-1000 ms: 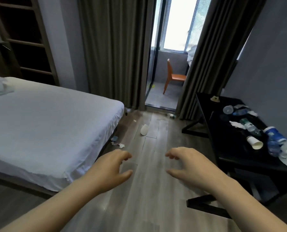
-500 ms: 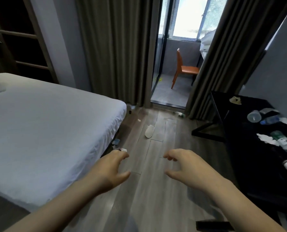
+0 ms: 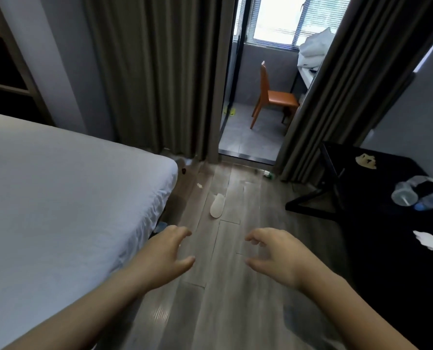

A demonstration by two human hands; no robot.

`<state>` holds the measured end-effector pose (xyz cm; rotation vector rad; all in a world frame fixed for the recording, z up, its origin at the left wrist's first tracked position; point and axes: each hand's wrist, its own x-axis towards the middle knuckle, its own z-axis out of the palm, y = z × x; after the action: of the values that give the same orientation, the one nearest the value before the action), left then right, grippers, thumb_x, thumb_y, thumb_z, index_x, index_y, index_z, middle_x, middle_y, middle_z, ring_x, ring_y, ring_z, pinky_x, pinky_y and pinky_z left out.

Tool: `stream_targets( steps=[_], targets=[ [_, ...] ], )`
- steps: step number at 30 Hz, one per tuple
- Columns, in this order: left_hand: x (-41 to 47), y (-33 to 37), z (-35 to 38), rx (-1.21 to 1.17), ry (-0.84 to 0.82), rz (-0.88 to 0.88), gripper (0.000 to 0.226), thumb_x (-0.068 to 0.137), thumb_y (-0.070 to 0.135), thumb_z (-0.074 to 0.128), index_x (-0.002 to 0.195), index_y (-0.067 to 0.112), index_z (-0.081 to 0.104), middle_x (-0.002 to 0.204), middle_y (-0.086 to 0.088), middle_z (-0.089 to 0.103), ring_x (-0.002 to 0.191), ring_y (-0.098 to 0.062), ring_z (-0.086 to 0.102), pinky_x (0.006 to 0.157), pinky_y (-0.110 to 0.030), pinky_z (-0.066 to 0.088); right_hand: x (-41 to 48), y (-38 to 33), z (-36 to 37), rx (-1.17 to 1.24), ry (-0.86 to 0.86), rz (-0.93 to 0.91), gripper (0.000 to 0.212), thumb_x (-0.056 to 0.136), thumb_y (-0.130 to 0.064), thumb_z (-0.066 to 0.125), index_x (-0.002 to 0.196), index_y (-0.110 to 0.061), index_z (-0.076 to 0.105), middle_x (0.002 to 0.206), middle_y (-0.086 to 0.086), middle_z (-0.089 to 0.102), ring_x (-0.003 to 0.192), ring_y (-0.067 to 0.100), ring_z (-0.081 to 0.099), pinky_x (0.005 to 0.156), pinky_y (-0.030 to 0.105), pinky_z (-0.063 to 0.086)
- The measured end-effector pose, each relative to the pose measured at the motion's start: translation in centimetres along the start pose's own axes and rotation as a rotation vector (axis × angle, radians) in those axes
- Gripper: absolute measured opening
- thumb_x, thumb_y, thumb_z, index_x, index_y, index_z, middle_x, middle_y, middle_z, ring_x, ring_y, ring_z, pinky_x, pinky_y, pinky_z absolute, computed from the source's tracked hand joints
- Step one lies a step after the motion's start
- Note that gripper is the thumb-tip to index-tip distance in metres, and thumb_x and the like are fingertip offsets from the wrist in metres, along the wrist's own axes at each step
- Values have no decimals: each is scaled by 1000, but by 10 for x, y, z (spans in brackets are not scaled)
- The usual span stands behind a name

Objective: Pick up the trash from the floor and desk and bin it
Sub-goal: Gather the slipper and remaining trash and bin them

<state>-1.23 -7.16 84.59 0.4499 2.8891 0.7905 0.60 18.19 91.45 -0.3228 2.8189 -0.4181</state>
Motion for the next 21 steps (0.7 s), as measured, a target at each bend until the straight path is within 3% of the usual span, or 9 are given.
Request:
stream_targets(
  steps=[4, 11, 15, 21],
  targets=[
    [58, -22, -3, 22, -36, 18, 44, 80, 47, 59, 117, 25, 50, 115, 6, 54, 91, -2, 48, 75, -17, 37, 53, 10, -4, 3, -16, 31, 50, 87, -45, 61, 134, -31, 49, 130, -11, 55, 118, 8, 51, 97, 25, 43],
    [143, -29, 1, -20, -81, -9, 52, 84, 45, 61, 131, 27, 45, 123, 10, 49, 105, -5, 52, 86, -19, 44, 136, 47, -18, 36, -11, 37, 48, 86, -41, 61, 132, -31, 52, 127, -12, 57, 117, 6, 51, 92, 19, 40],
    [206, -36, 8, -3, -55, -46, 45, 84, 48, 60, 119, 24, 49, 114, 6, 52, 88, -3, 46, 71, -14, 34, 199, 80, -30, 33, -52, 21, 49, 86, -40, 62, 133, -30, 51, 127, -12, 56, 119, 7, 50, 93, 20, 40],
    [289, -46, 20, 17, -86, -165, 56, 82, 52, 61, 129, 25, 47, 123, 6, 51, 109, -10, 52, 85, -21, 42, 297, 132, -58, 15, -133, -27, 49, 86, -40, 63, 132, -29, 52, 126, -10, 56, 116, 9, 52, 92, 23, 42]
  ],
)
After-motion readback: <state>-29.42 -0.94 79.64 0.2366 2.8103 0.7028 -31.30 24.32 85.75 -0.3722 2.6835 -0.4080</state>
